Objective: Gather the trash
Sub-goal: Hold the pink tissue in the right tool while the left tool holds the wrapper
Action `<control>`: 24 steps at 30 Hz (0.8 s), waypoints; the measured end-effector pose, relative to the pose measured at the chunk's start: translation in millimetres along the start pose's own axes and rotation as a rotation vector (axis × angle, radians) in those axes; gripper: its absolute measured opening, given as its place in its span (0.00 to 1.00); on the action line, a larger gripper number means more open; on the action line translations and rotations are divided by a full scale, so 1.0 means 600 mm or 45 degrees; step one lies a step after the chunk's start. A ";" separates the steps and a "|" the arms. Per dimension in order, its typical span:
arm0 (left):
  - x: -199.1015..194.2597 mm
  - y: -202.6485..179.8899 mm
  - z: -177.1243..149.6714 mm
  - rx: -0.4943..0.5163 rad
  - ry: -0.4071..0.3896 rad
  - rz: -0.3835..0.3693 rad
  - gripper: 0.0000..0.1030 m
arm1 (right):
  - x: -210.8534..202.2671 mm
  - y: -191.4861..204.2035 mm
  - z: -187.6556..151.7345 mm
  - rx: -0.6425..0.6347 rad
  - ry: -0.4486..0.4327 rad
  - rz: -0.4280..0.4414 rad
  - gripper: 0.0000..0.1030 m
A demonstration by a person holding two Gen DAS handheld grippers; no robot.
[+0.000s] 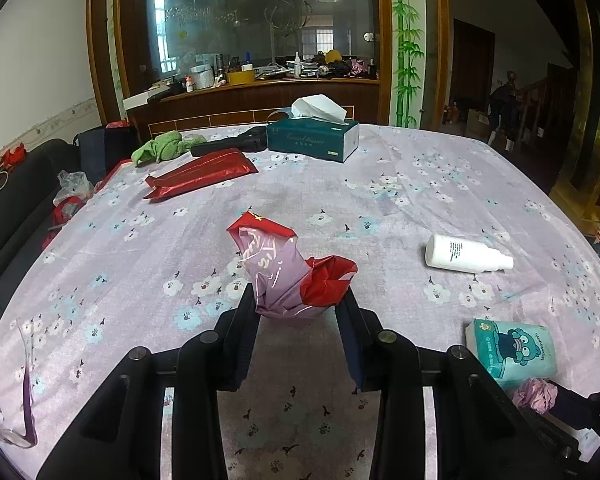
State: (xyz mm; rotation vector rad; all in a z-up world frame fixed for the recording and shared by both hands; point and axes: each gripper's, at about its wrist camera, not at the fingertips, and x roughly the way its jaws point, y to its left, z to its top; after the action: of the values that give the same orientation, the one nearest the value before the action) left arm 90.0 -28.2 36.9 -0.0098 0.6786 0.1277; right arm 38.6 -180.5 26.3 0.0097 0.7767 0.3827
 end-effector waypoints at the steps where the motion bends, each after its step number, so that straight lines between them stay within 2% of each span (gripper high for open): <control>1: -0.001 0.000 0.000 -0.004 -0.003 -0.003 0.35 | 0.000 -0.002 0.000 0.004 -0.002 -0.001 0.26; 10: -0.023 -0.001 0.000 -0.018 -0.041 -0.048 0.35 | -0.003 -0.020 0.006 0.067 -0.012 -0.011 0.26; 24: -0.041 0.001 -0.003 -0.022 -0.047 -0.107 0.35 | -0.004 -0.030 0.010 0.101 -0.029 -0.043 0.26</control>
State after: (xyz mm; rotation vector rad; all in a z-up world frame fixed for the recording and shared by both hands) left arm 70.0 -30.7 51.2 -0.0525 0.6391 0.0527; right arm 47.5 -197.4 29.4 0.0754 0.7679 0.3191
